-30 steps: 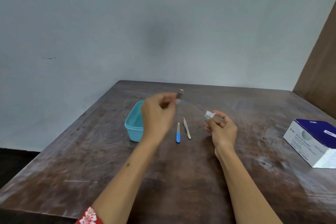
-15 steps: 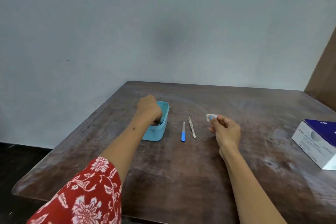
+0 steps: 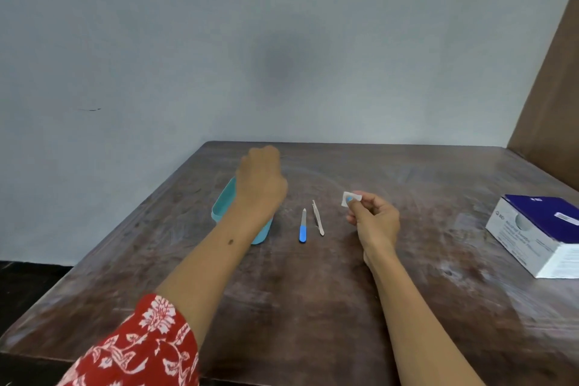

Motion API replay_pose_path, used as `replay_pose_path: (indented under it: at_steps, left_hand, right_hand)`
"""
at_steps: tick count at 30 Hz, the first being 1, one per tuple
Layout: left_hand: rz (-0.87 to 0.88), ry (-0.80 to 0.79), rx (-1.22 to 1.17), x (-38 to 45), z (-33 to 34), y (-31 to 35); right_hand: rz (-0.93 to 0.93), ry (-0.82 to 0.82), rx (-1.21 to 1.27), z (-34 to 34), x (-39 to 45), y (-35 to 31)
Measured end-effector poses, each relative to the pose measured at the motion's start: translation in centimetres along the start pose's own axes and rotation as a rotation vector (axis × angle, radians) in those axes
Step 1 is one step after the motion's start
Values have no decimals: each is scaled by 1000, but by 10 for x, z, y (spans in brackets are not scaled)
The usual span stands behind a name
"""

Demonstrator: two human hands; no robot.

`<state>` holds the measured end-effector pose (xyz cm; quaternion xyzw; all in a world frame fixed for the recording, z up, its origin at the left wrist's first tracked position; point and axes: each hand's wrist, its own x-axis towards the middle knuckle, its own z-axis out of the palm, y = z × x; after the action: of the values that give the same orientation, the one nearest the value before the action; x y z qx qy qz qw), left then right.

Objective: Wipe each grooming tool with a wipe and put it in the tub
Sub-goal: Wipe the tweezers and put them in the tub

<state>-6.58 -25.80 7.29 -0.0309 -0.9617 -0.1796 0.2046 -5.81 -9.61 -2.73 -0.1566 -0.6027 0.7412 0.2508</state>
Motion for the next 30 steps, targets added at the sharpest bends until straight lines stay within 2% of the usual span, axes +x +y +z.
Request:
replay_pose_path:
  at_steps: [3,9,13,19,23,25,28,30]
  left_hand:
    - [64,-58,-14,-15,25,22]
    - [53,-194,167,-35,75,36]
    - [42,-177,176,-41,83,39]
    - [122,-146,150,-45,84,41]
    - [183,51,-132,-42,89,28]
    - [162,70,-370,-43,89,26]
    - [-55,-7,-788,-45,88,29]
    - [-155,-10,-921,-44,90,31]
  right_hand:
    - [2,13,34,0,0,-1]
    - [5,11,61,-2,0,0]
    - [6,20,45,-2,1,0]
    - [16,40,49,-2,0,1]
    - [-7,78,59,0,0,0]
    - [-35,84,42,3,0,0]
    - [-78,92,11,8,0,2]
    - [-95,93,-12,11,1,4]
